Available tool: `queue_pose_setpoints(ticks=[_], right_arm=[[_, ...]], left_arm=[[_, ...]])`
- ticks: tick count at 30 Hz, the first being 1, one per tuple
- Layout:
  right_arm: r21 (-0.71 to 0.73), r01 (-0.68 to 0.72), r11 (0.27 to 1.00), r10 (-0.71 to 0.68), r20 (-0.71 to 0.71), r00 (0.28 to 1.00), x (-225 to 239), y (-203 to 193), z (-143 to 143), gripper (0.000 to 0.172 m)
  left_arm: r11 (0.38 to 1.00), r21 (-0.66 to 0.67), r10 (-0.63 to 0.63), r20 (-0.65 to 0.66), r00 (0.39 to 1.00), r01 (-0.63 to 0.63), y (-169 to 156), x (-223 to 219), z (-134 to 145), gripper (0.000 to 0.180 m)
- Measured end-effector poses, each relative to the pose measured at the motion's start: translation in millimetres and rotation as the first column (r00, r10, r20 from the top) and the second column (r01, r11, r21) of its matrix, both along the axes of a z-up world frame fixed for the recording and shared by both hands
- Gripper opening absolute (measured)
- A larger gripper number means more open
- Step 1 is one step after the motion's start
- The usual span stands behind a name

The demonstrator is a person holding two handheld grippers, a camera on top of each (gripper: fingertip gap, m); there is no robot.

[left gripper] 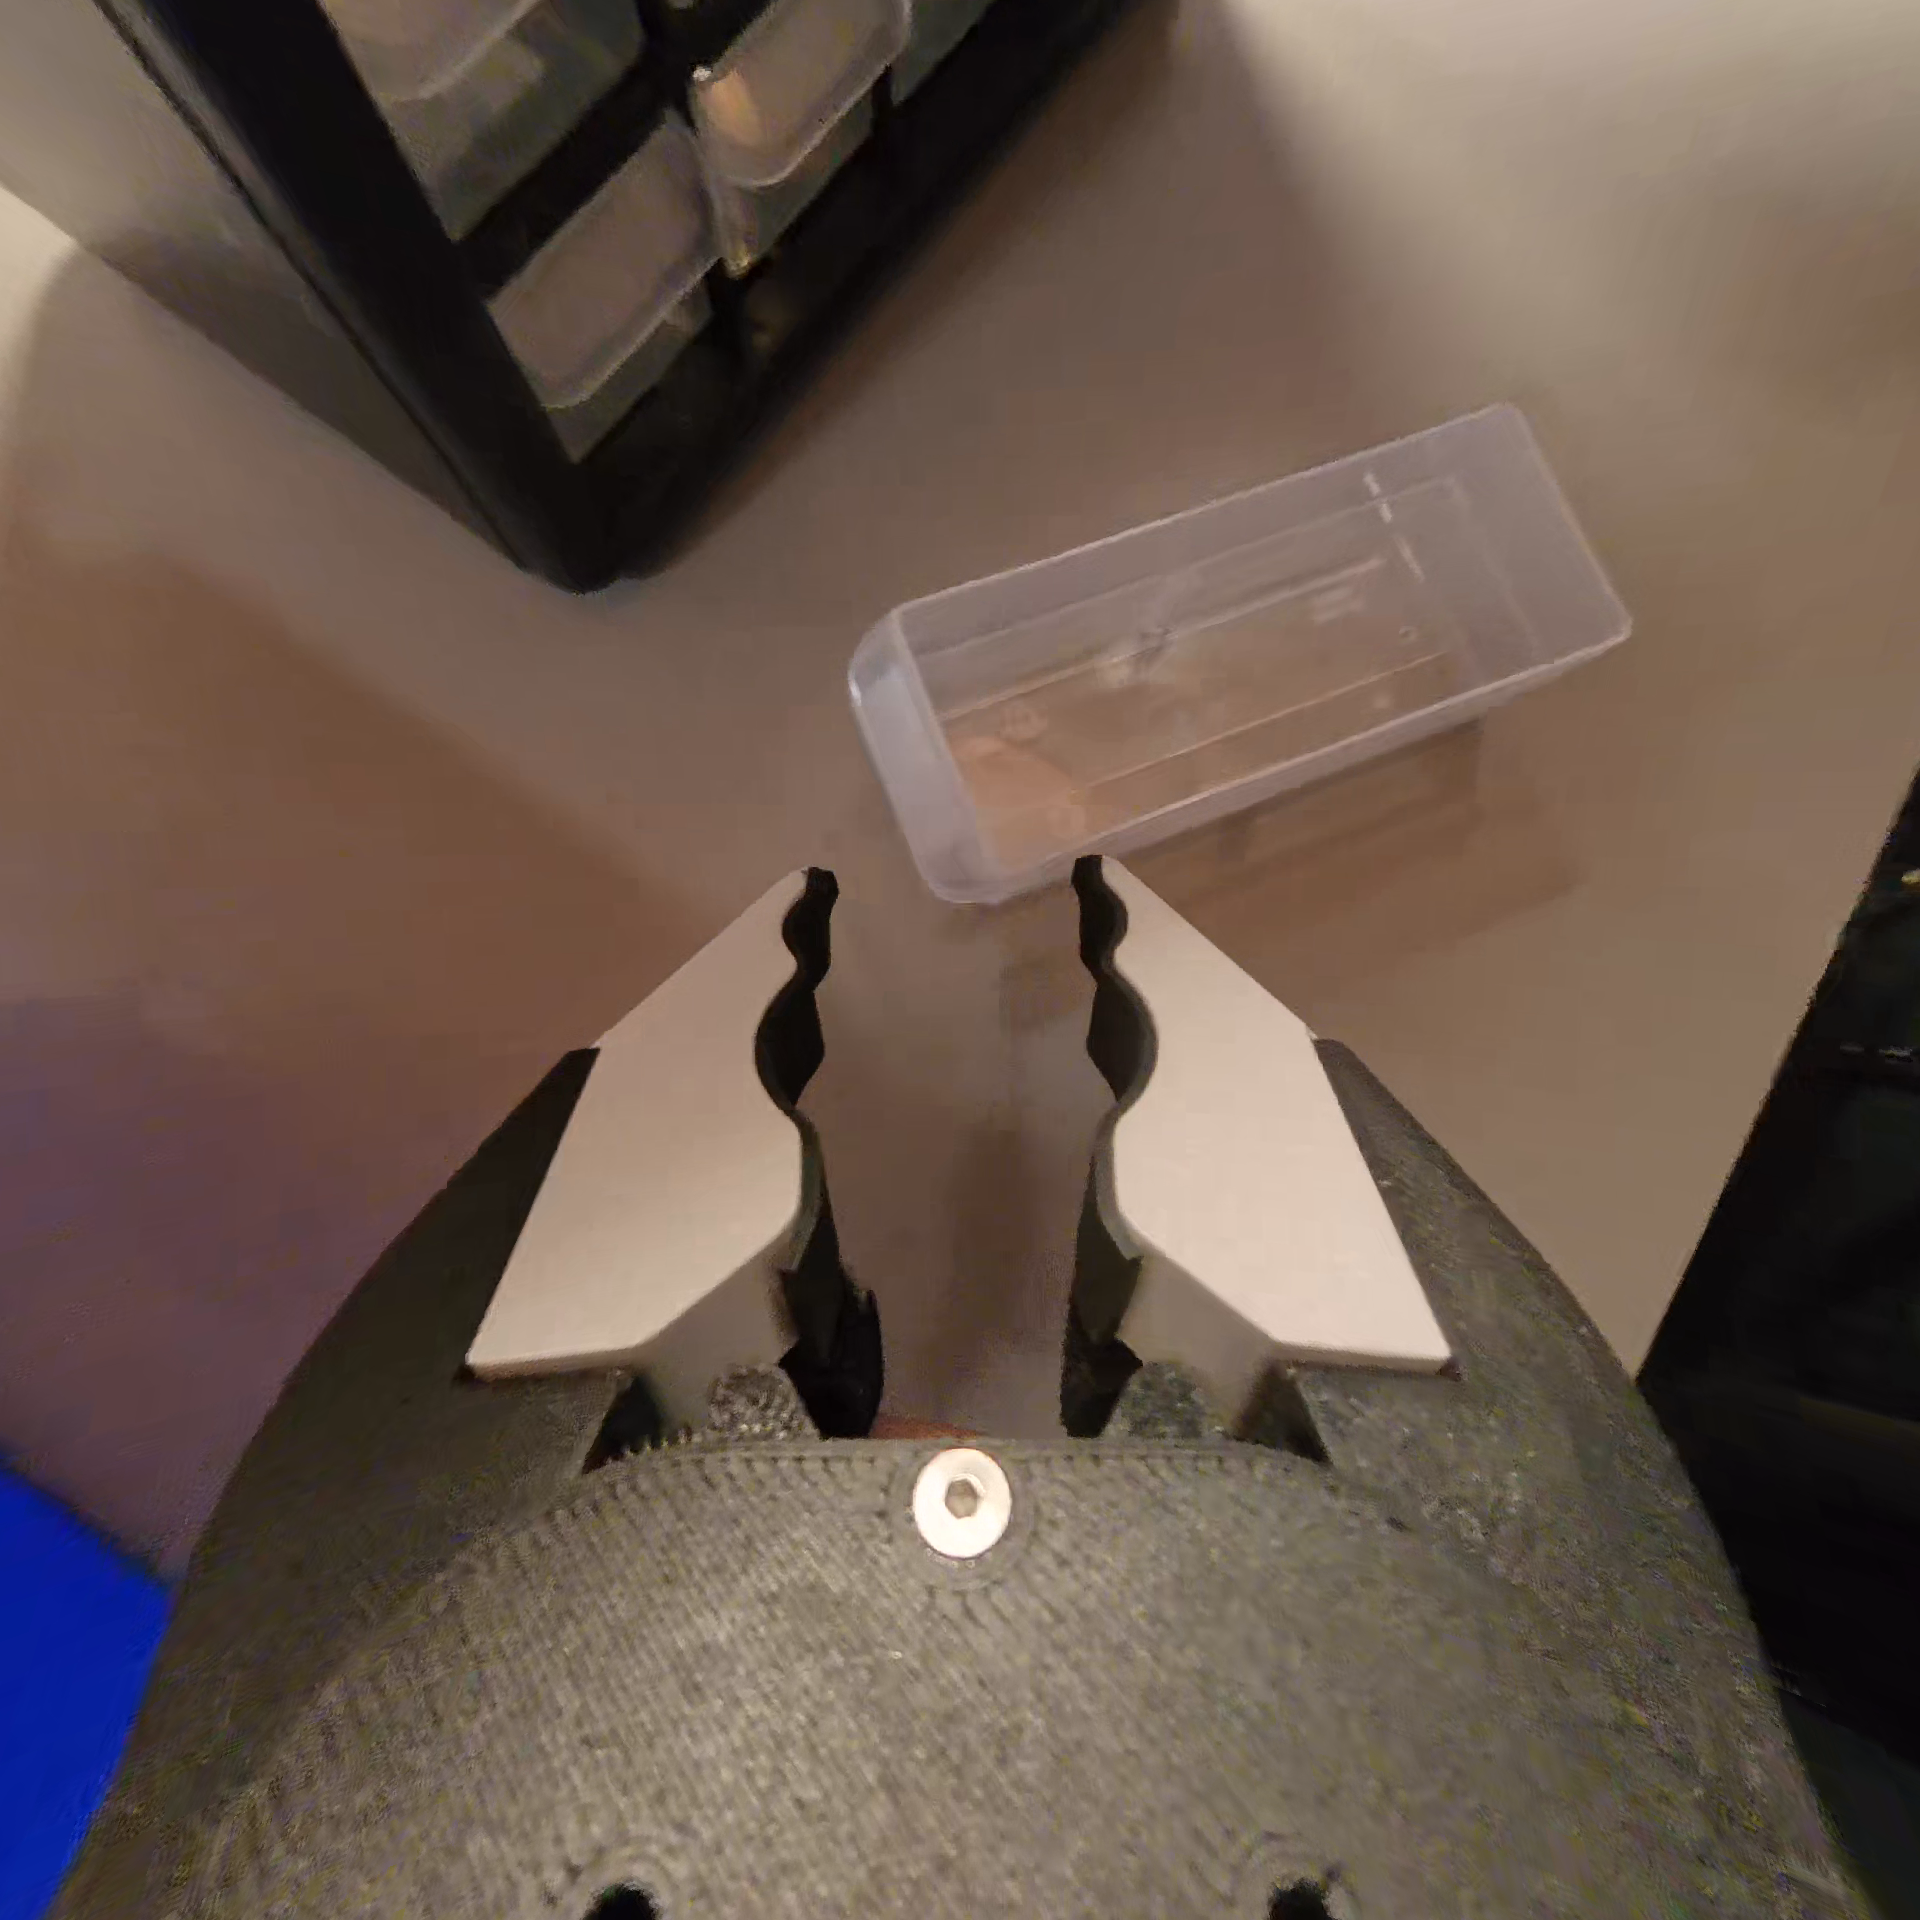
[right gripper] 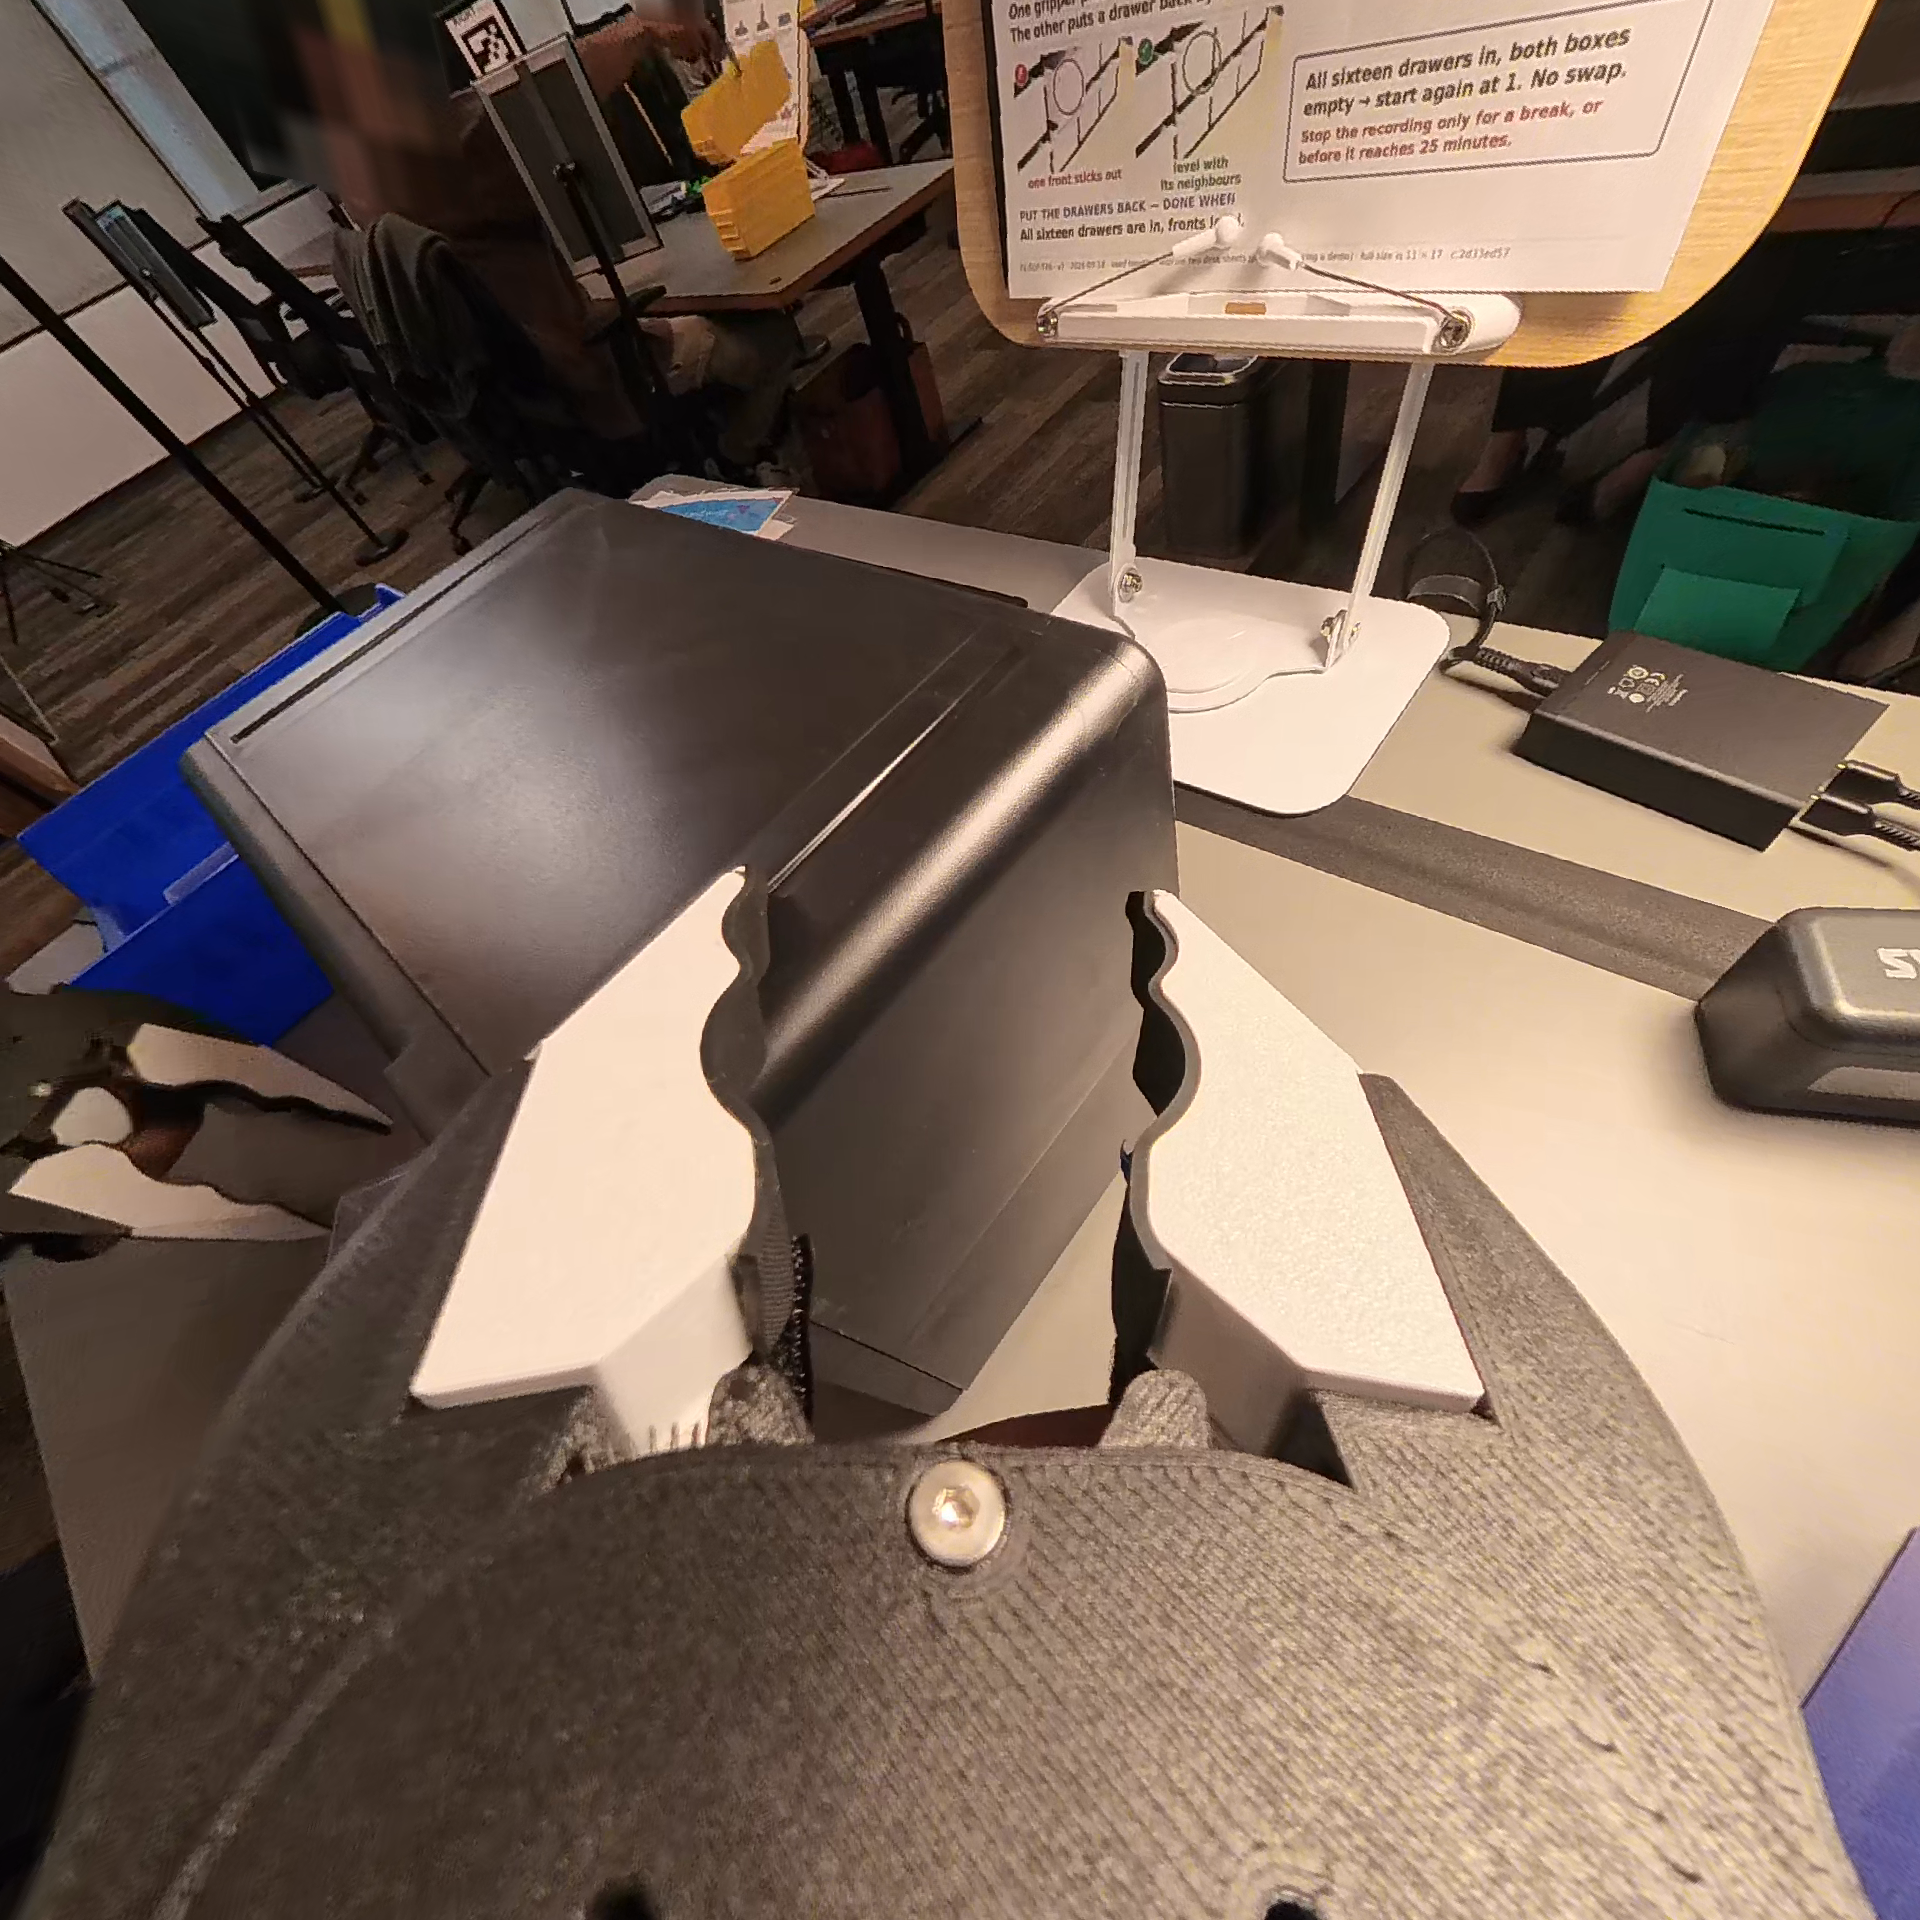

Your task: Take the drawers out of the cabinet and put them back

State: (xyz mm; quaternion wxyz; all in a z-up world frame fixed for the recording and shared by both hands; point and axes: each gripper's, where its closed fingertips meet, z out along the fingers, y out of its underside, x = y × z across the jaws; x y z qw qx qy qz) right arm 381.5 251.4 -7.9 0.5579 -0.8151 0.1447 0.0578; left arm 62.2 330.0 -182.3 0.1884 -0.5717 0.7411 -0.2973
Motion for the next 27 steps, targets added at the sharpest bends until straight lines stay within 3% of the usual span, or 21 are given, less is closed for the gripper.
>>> queue_pose_setpoints(ticks=[4,9,14,21,24,27], right_arm=[[0.0,0.001,1.0,-0.001,0.001,1.0,-0.2,-0.4,0.0,0.072],[-0.001,-0.004,1.0,0.004,0.002,1.0,-0.5,0.2,0.4,0.072],[0.002,-0.005,1.0,0.005,0.0,1.0,-0.8,0.3,0.8,0.071],[0.003,-0.005,1.0,0.005,0.005,1.0,-1.9,0.2,1.4,0.069],[0.004,-0.006,1.0,0.006,0.004,1.0,-2.0,0.2,1.4,0.069],[0.004,-0.008,1.0,0.008,0.001,1.0,-2.0,0.2,1.1,0.069]], left_arm=[[0.993,-0.079,-0.087,-0.054,0.995,0.082,-24.9,-4.7,-8.9,0.05],[0.968,-0.138,-0.216,-0.033,0.976,0.21,-68.9,-17.5,1.0,0.049],[0.893,-0.205,-0.404,0.028,0.914,0.401,-129.9,-29.1,16.9,0.049],[0.839,0.089,-0.544,0.131,0.829,0.536,-129.0,-7.7,37.0,0.041],[0.698,0.27,-0.699,0.051,0.714,0.664,-137.7,-7.5,26.0,0.042],[0.578,0.351,-0.778,-0.033,0.627,0.737,-148.2,-4.7,18.2,0.043]])
